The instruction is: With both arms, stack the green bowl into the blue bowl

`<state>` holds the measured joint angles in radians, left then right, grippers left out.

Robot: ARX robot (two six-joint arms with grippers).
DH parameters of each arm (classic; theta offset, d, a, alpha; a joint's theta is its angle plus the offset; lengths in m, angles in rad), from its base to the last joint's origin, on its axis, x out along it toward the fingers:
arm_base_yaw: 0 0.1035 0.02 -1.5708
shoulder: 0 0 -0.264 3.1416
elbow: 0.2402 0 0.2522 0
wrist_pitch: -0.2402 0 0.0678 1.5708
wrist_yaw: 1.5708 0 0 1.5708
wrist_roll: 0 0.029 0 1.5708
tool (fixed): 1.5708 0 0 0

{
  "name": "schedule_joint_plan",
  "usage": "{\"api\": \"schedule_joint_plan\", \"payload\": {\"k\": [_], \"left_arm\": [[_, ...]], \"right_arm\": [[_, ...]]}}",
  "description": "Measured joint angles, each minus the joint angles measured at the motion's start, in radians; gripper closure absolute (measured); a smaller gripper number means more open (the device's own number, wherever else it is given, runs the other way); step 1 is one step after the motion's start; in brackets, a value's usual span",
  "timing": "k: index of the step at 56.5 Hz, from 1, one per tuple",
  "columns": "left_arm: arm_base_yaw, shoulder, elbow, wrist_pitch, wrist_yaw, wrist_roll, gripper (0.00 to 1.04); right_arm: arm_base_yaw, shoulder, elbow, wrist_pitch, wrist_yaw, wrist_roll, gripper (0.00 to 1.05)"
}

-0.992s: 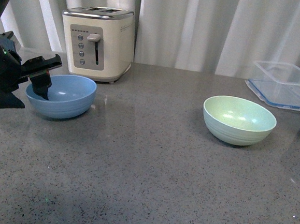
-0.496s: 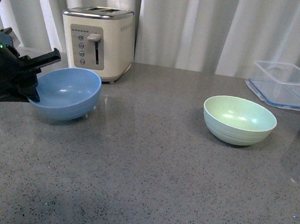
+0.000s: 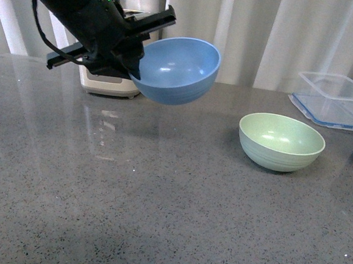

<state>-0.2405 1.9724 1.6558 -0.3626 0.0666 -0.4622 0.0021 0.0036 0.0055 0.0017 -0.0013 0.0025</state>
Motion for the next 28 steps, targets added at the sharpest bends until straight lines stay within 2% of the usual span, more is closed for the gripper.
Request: {"api": "schedule_joint_plan", "payload": {"k": [12, 28], "left_arm": [[-0.038, 0.084, 0.052, -0.025, -0.022, 0.000, 1.01], [-0.043, 0.165, 0.090, -0.041, -0.032, -0.006, 1.01]], "right_arm": [[0.000, 0.000, 0.000, 0.000, 0.000, 0.000, 0.10], [0.000, 0.000, 0.000, 0.000, 0.000, 0.000, 0.10]]}}
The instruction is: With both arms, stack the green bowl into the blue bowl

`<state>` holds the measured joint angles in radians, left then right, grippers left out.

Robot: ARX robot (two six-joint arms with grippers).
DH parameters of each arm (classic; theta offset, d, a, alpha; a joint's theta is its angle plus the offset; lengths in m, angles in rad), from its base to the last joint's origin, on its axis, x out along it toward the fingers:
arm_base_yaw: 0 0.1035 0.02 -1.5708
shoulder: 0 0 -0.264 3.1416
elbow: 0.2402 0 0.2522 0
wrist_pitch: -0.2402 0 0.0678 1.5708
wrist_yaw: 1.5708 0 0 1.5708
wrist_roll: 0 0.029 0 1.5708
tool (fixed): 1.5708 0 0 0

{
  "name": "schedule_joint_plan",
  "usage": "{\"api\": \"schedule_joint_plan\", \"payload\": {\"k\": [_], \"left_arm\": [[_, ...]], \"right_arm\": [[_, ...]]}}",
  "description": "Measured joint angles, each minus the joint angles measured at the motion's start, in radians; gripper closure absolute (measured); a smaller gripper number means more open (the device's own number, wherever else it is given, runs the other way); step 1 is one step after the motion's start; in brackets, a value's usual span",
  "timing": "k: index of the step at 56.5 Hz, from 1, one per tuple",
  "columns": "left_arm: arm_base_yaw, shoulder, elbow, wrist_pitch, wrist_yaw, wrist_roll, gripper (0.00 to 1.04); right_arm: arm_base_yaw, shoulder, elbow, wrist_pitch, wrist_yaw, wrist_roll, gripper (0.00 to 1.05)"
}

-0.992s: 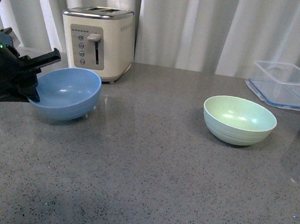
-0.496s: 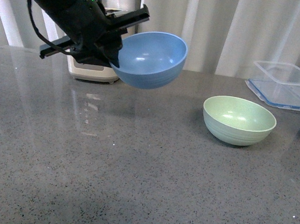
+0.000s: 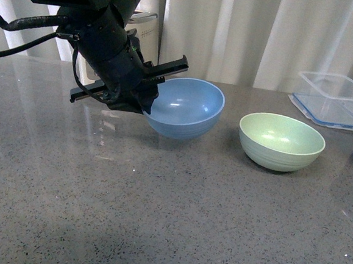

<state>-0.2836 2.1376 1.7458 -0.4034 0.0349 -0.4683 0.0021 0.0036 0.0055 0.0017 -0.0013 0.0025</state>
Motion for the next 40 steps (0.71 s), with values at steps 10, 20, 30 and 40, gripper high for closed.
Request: {"api": "schedule_joint_plan", "payload": {"k": [10, 20, 30, 40], "left_arm": [[-0.004, 0.027, 0.011, -0.009, -0.002, 0.000, 1.01], [-0.008, 0.035, 0.013, -0.016, 0.008, 0.003, 1.01], [-0.008, 0.035, 0.026, -0.026, 0.027, 0.005, 0.78], [0.012, -0.058, -0.036, 0.048, 0.053, 0.070, 0.46]], "right_arm": [[0.000, 0.000, 0.000, 0.000, 0.000, 0.000, 0.10], [0.000, 0.000, 0.000, 0.000, 0.000, 0.000, 0.10], [0.000, 0.000, 0.000, 0.000, 0.000, 0.000, 0.10], [0.000, 0.000, 0.000, 0.000, 0.000, 0.000, 0.10]]}}
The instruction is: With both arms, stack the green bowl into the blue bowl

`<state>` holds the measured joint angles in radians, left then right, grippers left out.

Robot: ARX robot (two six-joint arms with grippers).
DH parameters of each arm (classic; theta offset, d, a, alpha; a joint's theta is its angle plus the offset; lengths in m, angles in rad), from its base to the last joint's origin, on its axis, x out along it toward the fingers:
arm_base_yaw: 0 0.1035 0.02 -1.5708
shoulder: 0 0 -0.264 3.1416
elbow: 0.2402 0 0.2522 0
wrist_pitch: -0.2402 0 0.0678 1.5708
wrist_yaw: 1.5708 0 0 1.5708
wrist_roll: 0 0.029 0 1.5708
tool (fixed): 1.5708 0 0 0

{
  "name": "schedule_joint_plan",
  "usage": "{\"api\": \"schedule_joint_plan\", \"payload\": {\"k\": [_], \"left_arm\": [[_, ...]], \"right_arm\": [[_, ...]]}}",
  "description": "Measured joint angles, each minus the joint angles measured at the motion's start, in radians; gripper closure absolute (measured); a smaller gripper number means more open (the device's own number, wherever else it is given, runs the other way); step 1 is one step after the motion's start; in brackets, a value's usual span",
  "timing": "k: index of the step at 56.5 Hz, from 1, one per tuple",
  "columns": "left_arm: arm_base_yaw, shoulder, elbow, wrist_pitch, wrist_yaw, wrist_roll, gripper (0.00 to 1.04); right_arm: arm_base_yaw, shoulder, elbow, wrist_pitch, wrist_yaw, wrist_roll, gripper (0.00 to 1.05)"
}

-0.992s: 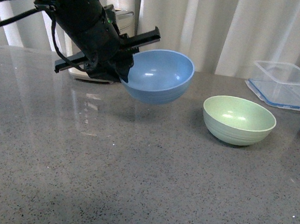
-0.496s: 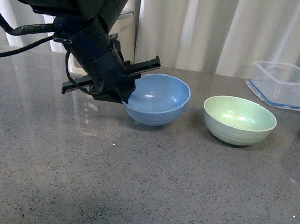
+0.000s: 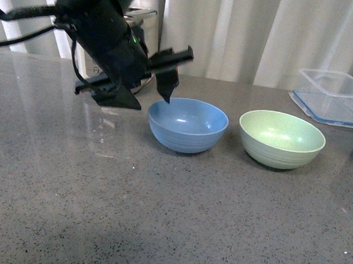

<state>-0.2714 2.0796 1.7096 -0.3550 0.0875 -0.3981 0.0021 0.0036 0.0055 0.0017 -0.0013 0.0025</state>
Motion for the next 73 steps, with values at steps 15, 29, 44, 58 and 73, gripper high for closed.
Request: {"api": "schedule_joint_plan", "payload": {"k": [15, 29, 44, 58, 73], "left_arm": [[0.097, -0.473, -0.464, 0.675, -0.231, 0.272, 0.40], [0.159, -0.732, -1.054, 1.021, -0.192, 0.378, 0.94], [0.192, -0.909, -1.284, 1.115, -0.163, 0.390, 1.01], [0.262, -1.051, -1.465, 1.127, -0.091, 0.390, 1.01], [0.269, -1.212, -1.577, 1.083, -0.090, 0.391, 1.01]], "right_arm": [[0.000, 0.000, 0.000, 0.000, 0.000, 0.000, 0.10], [0.000, 0.000, 0.000, 0.000, 0.000, 0.000, 0.10], [0.000, 0.000, 0.000, 0.000, 0.000, 0.000, 0.10], [0.000, 0.000, 0.000, 0.000, 0.000, 0.000, 0.10], [0.000, 0.000, 0.000, 0.000, 0.000, 0.000, 0.10]]}}
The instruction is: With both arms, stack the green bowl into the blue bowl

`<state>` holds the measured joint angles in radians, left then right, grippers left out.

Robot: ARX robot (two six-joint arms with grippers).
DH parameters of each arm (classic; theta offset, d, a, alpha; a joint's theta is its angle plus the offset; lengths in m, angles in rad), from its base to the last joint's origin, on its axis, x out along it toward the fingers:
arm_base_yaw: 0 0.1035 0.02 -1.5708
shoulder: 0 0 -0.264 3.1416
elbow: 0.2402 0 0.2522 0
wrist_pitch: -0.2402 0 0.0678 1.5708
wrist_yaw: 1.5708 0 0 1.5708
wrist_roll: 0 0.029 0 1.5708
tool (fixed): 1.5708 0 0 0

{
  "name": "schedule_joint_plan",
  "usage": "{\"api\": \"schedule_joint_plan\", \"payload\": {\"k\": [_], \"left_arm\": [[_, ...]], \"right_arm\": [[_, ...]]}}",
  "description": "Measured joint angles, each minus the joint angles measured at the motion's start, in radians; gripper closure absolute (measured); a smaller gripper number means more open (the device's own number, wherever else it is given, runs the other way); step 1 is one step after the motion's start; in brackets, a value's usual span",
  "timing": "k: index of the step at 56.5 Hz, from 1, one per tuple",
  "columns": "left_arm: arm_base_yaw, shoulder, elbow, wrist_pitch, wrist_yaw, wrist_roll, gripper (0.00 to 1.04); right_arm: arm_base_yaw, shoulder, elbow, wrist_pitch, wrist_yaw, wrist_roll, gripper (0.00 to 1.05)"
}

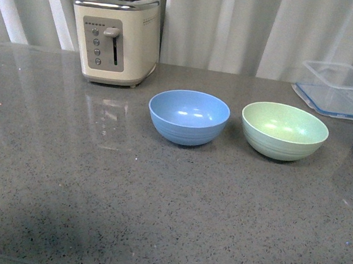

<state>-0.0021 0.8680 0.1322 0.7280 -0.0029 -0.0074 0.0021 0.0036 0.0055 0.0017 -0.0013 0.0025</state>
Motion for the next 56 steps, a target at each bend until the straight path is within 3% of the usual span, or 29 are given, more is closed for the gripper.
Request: {"api": "schedule_joint_plan", "payload": {"k": [16, 19, 35, 56], "left_arm": [[0.000, -0.217, -0.080, -0.137, 0.002, 0.000, 1.01], [0.000, -0.228, -0.110, -0.105, 0.003, 0.000, 1.01], [0.000, -0.443, -0.111, -0.304, 0.002, 0.000, 1.01], [0.000, -0.589, -0.111, -0.445, 0.002, 0.000, 1.01]], "right_arm": [[0.000, 0.000, 0.000, 0.000, 0.000, 0.000, 0.10], [0.000, 0.000, 0.000, 0.000, 0.000, 0.000, 0.10], [0.000, 0.000, 0.000, 0.000, 0.000, 0.000, 0.10], [0.000, 0.000, 0.000, 0.000, 0.000, 0.000, 0.10]]}}
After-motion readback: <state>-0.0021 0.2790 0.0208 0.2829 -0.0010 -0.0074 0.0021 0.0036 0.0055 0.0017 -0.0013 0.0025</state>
